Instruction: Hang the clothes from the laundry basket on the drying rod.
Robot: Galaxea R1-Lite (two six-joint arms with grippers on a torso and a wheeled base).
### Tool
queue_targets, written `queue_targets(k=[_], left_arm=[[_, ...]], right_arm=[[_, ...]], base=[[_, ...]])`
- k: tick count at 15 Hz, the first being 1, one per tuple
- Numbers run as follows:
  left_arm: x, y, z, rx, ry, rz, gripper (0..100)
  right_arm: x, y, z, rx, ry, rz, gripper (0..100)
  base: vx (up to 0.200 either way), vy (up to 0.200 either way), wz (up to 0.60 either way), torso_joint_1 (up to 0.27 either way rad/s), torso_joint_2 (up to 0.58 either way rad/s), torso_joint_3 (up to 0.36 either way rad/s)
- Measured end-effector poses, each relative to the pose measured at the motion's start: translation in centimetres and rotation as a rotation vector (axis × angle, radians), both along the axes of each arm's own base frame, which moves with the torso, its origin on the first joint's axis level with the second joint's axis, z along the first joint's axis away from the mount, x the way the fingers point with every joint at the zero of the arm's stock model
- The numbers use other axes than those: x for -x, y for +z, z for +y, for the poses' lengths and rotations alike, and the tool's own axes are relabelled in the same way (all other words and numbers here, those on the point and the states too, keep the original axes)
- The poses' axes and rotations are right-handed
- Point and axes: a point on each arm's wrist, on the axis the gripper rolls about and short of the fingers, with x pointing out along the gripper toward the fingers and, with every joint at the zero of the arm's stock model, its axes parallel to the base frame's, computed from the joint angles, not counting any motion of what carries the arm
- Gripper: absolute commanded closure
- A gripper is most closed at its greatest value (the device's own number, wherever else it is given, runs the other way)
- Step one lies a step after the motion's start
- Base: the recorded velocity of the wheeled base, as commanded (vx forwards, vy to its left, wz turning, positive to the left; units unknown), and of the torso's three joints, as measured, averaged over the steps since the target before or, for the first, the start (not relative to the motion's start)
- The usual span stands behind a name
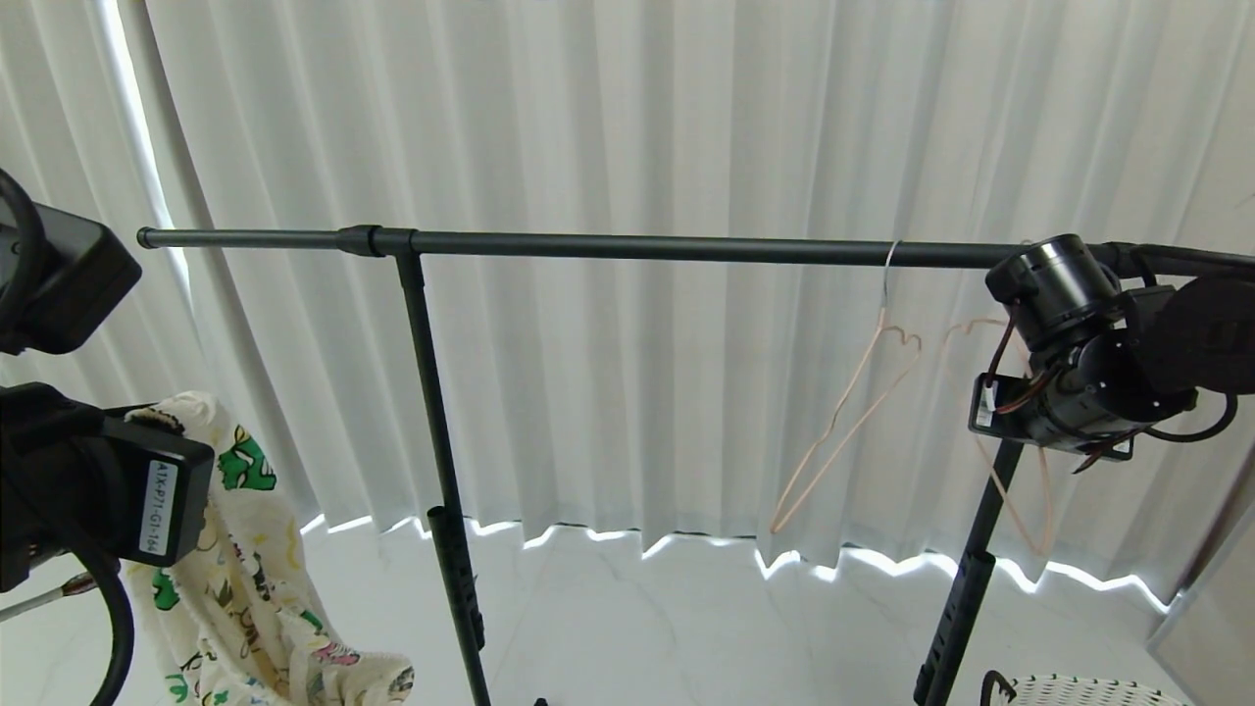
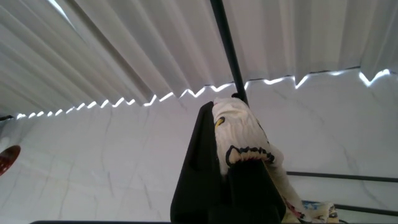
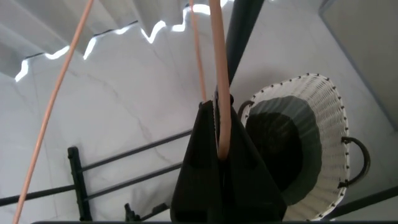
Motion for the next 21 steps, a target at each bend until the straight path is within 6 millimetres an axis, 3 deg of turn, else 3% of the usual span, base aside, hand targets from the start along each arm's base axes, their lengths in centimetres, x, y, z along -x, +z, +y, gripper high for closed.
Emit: queue_targets(k=[5, 9, 14, 21], left_arm=[[0.1, 0.2, 0.1, 0.007, 0.000, -0.010, 100], [0.1, 0.4, 0.1, 0.011, 0.000, -0.015, 100], [0.4, 0.6, 0.3, 0.017, -0.001, -0.025, 100], [0.7, 0.8, 0.5, 0.020, 0.001, -0.039, 100]], right_arm=[[2.0, 0.6, -0.7, 0.022, 0.019, -0.008, 100], [3.0, 1.7, -1.1, 0.019, 0.058, -0.113, 100], [4.4, 1.6, -1.7, 0.100, 0.160, -0.190, 100], [11.1, 2.0, -4.0, 0.158, 0.340, -0.249, 100]], base=[[0.000, 0.000, 0.00, 0.000, 0.00, 0.000], [0.000, 0.000, 0.00, 0.000, 0.00, 0.000], [0.000, 0.000, 0.00, 0.000, 0.00, 0.000], [-0.171, 0.000, 0.00, 0.001, 0.00, 0.005]])
